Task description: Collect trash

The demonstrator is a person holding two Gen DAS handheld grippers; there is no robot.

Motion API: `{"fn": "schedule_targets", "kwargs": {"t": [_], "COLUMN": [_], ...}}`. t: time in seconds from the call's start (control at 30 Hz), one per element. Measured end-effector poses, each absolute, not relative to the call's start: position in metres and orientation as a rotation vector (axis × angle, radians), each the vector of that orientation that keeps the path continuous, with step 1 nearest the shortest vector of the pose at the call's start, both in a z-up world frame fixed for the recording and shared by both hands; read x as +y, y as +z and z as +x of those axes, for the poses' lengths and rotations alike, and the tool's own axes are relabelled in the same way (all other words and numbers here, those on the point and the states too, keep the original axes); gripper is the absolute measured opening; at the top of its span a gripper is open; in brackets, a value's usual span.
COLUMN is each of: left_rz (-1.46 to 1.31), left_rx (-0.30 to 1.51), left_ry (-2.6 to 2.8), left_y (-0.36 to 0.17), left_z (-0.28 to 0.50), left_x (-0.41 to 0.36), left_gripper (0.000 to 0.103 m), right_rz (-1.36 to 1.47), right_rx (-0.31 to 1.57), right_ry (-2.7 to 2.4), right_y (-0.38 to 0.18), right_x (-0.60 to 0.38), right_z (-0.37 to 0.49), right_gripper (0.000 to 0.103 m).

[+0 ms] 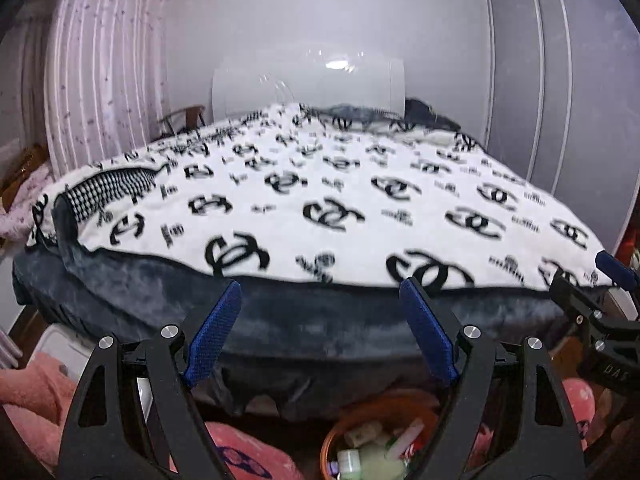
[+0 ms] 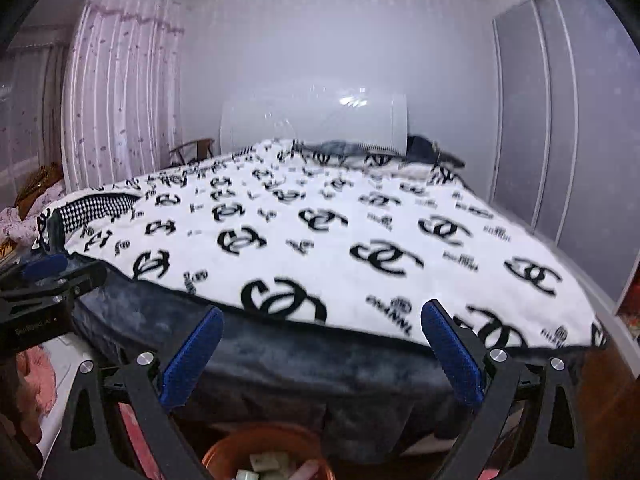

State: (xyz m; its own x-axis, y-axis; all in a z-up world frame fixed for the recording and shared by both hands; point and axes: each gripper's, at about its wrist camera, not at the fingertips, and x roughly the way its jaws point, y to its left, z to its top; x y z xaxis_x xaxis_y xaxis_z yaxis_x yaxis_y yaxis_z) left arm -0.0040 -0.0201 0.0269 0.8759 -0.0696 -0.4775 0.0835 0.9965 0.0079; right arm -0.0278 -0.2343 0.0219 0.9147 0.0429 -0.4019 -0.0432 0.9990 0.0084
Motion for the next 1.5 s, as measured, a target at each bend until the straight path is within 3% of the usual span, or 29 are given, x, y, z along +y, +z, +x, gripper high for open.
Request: {"fn": "schedule_targets", "kwargs": {"t": [1.5], "left_rz": [0.012], "left_rx": [0.449], "left_ry": [-0.049], "left_y": [0.044], "left_z": [-0.020], "left_x": [-0.022], "left_gripper": [0.079], "right_rz": [0.052], "right_rx": [0.391], "right_ry": [0.019], "right_y": [0.028], "right_x": [-0.241], "right_z": [-0.048], "right_gripper": [0.097]}}
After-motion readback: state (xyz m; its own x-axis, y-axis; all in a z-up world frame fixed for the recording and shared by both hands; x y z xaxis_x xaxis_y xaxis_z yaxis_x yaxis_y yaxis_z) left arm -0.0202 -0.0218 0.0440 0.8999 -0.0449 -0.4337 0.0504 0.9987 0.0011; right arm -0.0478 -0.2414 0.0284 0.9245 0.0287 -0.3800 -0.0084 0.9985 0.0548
